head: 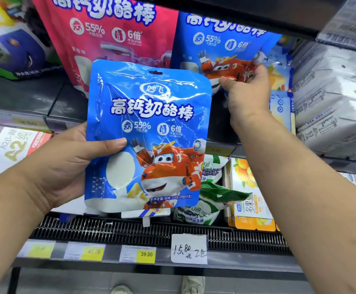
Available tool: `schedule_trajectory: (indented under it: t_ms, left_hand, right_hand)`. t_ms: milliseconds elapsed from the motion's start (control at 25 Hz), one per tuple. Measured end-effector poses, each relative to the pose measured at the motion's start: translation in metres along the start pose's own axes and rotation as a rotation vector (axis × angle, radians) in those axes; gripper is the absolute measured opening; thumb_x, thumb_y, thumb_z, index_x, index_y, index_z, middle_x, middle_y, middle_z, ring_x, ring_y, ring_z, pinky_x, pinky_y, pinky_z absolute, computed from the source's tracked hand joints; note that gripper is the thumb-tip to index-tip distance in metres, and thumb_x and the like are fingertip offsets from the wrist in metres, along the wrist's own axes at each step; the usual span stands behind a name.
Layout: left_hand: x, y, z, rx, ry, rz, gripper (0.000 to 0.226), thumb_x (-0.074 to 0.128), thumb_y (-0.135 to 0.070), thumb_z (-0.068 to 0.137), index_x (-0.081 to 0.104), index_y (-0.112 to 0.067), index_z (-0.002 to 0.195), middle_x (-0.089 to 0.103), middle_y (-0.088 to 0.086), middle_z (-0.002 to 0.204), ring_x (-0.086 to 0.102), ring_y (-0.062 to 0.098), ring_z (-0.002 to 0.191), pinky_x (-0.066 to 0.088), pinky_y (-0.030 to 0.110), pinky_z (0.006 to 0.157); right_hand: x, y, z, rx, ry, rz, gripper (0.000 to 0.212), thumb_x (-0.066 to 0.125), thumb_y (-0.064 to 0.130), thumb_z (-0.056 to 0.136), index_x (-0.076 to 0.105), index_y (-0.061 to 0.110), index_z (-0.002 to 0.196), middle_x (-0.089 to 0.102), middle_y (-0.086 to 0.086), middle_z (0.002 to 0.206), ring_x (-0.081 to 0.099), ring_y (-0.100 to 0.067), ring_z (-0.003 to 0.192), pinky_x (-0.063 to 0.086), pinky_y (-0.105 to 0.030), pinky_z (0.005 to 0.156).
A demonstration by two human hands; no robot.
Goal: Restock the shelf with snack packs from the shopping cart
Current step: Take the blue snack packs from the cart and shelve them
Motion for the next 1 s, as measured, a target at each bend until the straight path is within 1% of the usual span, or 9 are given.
schedule_trajectory:
  t_ms: [320,440,520,600,720,800,880,920,1000]
  left_hand:
    - [-0.01,-0.002,0.006,-0.006,-0.02,0.026,0.032,0.069,-0.01,0.062,0.079,-0.018,0.091,0.077,0.009,0.101,0.076,0.024,0.083,0.061,0.034,0.062]
    - [-0.011,-0.001,0.007,0.006,0.009,0.022,0.052,0.083,-0.017,0.047,0.078,-0.018,0.098,0.076,0.011,0.107,0.075,0.026,0.089,0.06,0.035,0.066]
    - [-0.012,0.0,0.008,-0.011,0.006,0.02,0.052,0.083,-0.018,0.049,0.077,-0.017,0.101,0.075,0.011,0.107,0.075,0.026,0.089,0.061,0.035,0.066]
    - [-0.011,0.001,0.009,-0.026,-0.01,0.007,0.045,0.077,-0.015,0.056,0.076,-0.015,0.101,0.076,0.011,0.105,0.075,0.025,0.086,0.06,0.034,0.064]
    - [0.002,0.004,0.009,-0.023,0.021,-0.001,0.053,0.083,-0.016,0.047,0.077,-0.017,0.1,0.076,0.01,0.106,0.075,0.024,0.086,0.06,0.034,0.065]
    - [0.01,0.006,0.009,-0.035,0.013,-0.028,0.046,0.076,-0.013,0.048,0.079,-0.019,0.093,0.076,0.01,0.103,0.075,0.022,0.082,0.06,0.032,0.063]
    - [0.02,0.008,0.011,-0.047,0.014,-0.024,0.043,0.073,-0.012,0.05,0.078,-0.019,0.093,0.076,0.01,0.103,0.075,0.022,0.082,0.06,0.032,0.063]
    - [0.025,0.008,0.012,-0.043,0.017,-0.021,0.042,0.073,-0.011,0.053,0.077,-0.017,0.094,0.076,0.009,0.103,0.075,0.022,0.082,0.06,0.032,0.064]
    - [0.033,0.006,0.014,-0.028,0.023,-0.016,0.038,0.068,-0.007,0.065,0.073,-0.016,0.101,0.077,0.009,0.102,0.075,0.021,0.082,0.061,0.034,0.067]
  right_hand:
    - [0.011,0.001,0.016,-0.057,-0.03,-0.024,0.05,0.07,0.006,0.067,0.052,0.024,0.11,0.068,0.004,0.108,0.067,-0.013,0.102,0.053,-0.04,0.099]
    - [0.01,0.0,0.017,-0.052,-0.03,-0.049,0.05,0.071,0.009,0.066,0.053,0.022,0.111,0.069,0.002,0.11,0.067,-0.013,0.102,0.053,-0.041,0.098]
    - [0.007,0.002,0.01,-0.028,-0.026,-0.067,0.053,0.073,0.01,0.064,0.053,0.023,0.112,0.07,0.005,0.107,0.068,-0.012,0.099,0.053,-0.04,0.098]
    - [0.002,0.003,0.001,0.001,-0.012,-0.037,0.053,0.073,0.005,0.067,0.054,0.021,0.115,0.071,0.005,0.105,0.069,-0.012,0.097,0.055,-0.041,0.096]
    - [-0.002,0.003,-0.026,0.049,0.071,0.097,0.049,0.069,-0.001,0.076,0.056,0.012,0.121,0.073,-0.003,0.108,0.071,-0.02,0.1,0.056,-0.045,0.095]
    - [-0.007,0.001,-0.045,0.096,0.098,0.166,0.051,0.065,-0.003,0.082,0.051,0.007,0.131,0.069,-0.009,0.117,0.069,-0.026,0.107,0.054,-0.047,0.096]
    - [-0.015,-0.002,-0.058,0.148,0.064,0.195,0.071,0.064,-0.001,0.085,0.033,0.008,0.149,0.053,-0.012,0.141,0.058,-0.024,0.124,0.048,-0.048,0.105]
    - [-0.021,-0.003,-0.062,0.179,0.034,0.192,0.078,0.064,0.001,0.088,0.022,0.009,0.154,0.044,-0.011,0.149,0.052,-0.021,0.131,0.046,-0.045,0.108]
    - [-0.028,-0.003,-0.071,0.23,0.012,0.2,0.071,0.059,0.003,0.094,0.021,0.01,0.154,0.044,-0.008,0.149,0.051,-0.016,0.13,0.053,-0.032,0.098]
Point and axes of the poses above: each hand's wrist, its own z-axis towards the middle knuckle, its own x-axis out of the palm, y = z × x, the point moved 7 cm from there along z, towards the middle knuckle
